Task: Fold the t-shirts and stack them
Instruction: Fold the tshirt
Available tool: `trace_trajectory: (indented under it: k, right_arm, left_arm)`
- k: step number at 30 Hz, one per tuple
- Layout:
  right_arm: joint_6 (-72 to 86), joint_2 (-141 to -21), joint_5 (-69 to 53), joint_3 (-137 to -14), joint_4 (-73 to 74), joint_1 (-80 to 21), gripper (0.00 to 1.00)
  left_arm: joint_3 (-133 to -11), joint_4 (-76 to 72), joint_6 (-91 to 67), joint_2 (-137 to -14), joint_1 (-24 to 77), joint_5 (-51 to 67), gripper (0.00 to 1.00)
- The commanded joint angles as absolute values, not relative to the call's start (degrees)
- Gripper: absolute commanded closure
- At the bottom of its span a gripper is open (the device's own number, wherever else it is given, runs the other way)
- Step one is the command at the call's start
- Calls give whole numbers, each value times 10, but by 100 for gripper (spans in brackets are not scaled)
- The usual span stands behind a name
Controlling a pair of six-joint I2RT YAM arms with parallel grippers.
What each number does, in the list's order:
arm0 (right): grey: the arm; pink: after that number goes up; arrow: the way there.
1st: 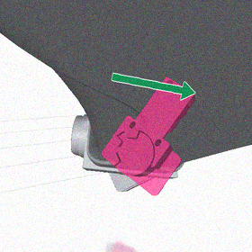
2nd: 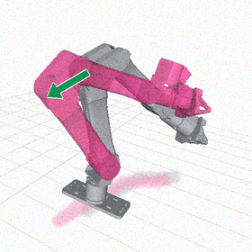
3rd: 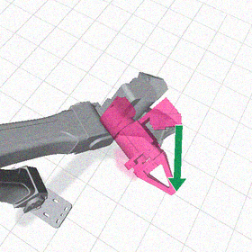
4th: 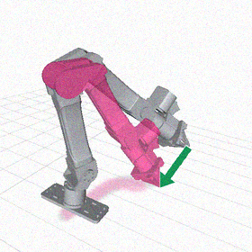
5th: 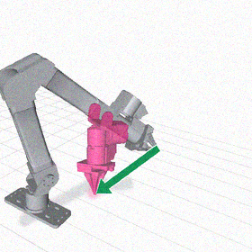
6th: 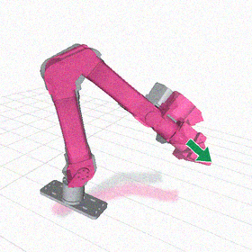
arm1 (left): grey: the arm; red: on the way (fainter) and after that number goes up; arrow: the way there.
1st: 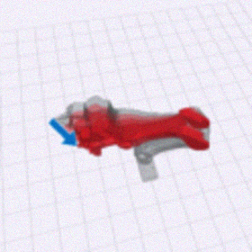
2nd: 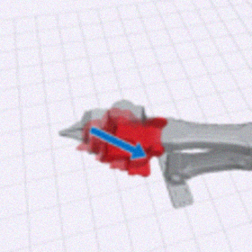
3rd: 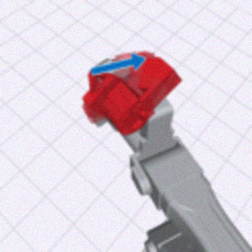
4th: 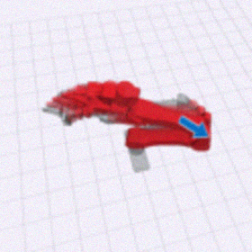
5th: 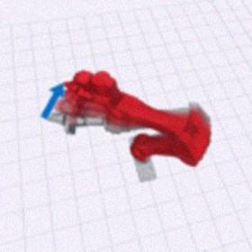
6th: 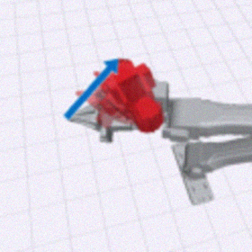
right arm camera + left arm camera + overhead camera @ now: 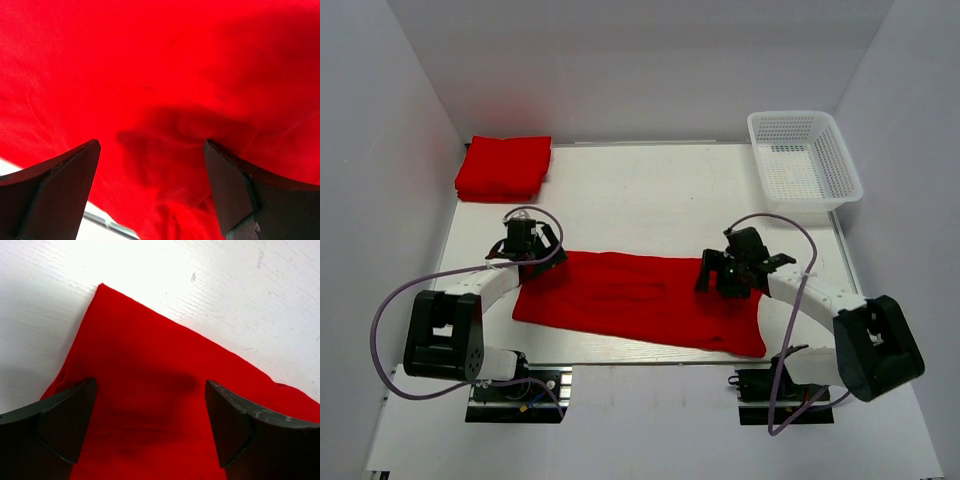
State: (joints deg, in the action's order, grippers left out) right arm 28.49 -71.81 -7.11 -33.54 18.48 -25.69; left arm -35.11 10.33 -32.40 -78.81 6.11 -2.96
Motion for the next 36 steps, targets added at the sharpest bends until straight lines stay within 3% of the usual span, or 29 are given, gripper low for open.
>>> trace_trajectory:
  k: [1,7,12,18,22,29,36]
  right_arm:
    - [308,-767,-18,-364,149,-243,10]
    - [289,-971,-56,-459,91,-198,10]
    - [258,-1190,-140,-713,103,-167,10]
    - [214,-1351,-217,-1016,147,-163,10]
    - [236,-1451,-255,-1113,105,-163,10]
    - [345,-1523,-293,-1194,-34,-177,10]
    - [296,-1450,-267,-1169,-1,-191,10]
  left_arm:
    - [-323,157,-343,-778,62,-17,0]
    - [-278,151,-353,-748,73,85,0]
    - [-270,153,-366,-781,109,192,0]
    - [-288,199,-378,-849,200,235,0]
    - [-309,240,-373,-860,255,256,0]
    - [-316,287,-388,-803,347,275,0]
    - [-345,241,-396,-721,418,271,0]
